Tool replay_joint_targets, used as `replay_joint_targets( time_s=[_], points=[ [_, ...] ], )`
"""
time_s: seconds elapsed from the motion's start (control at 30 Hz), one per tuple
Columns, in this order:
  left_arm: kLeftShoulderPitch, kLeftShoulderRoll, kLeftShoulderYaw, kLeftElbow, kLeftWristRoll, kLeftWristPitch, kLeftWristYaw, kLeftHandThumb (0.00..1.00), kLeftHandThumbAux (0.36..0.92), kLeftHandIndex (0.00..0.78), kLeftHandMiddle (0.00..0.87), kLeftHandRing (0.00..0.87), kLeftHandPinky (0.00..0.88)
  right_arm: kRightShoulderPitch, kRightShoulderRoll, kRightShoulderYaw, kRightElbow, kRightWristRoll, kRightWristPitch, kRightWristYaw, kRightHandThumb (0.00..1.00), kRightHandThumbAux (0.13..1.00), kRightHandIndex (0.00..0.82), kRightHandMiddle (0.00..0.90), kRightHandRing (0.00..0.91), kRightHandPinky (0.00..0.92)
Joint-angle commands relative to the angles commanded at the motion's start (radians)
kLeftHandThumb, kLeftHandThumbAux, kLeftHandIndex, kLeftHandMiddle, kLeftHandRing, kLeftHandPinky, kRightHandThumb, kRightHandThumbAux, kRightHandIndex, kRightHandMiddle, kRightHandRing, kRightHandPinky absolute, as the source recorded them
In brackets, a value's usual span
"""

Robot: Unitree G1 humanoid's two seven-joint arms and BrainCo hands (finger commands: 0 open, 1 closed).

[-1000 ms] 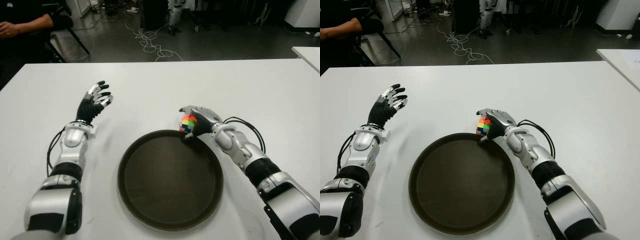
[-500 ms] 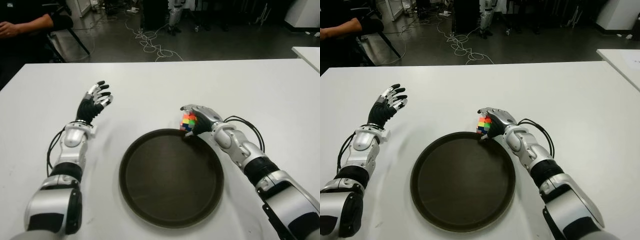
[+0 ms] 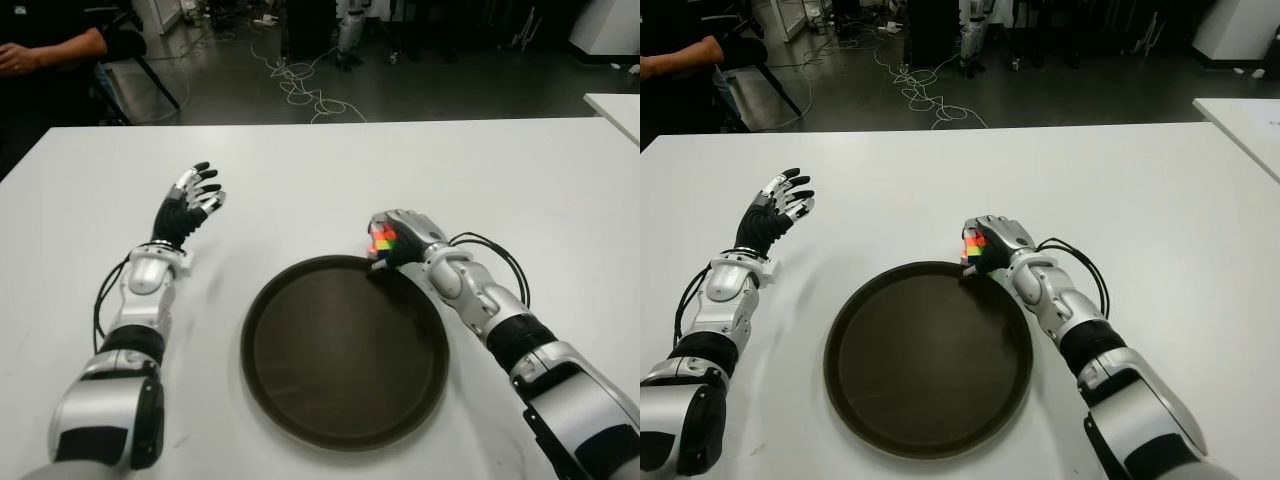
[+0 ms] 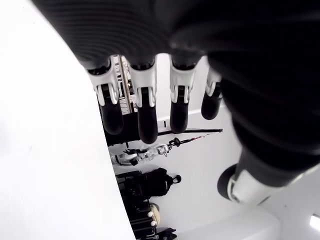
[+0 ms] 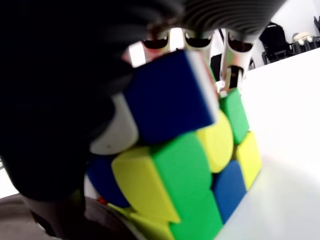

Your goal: Pick up the Rubik's Cube and put it in the plate

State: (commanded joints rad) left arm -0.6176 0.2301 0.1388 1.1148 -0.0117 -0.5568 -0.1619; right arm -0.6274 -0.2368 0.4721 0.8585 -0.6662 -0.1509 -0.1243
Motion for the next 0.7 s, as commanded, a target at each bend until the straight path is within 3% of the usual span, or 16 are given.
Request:
replay_joint_targets(
  time_s=[0.2,0.7],
  points=[
    [0.001,0.000,-0.002,-0.001,-0.001,-0.002,-0.005,0.248,0.682,0.098,0.162,0.170,0.197,0.003,-0.005,0.003,-0.011,-0.004,0.007,0.004,0.684,0.737,0.422,0.605,0.613,0.616],
    [0.006,-0.001,-0.003,-0.011,-0.003,-0.001,0.000,0.235,0.689,0.094,0.162,0.165,0.181,0.009,-0.002,-0.001,-0.014,-0.001,0.013,-0.019,0.692,0.735,0.422,0.612,0.622,0.628]
  ],
)
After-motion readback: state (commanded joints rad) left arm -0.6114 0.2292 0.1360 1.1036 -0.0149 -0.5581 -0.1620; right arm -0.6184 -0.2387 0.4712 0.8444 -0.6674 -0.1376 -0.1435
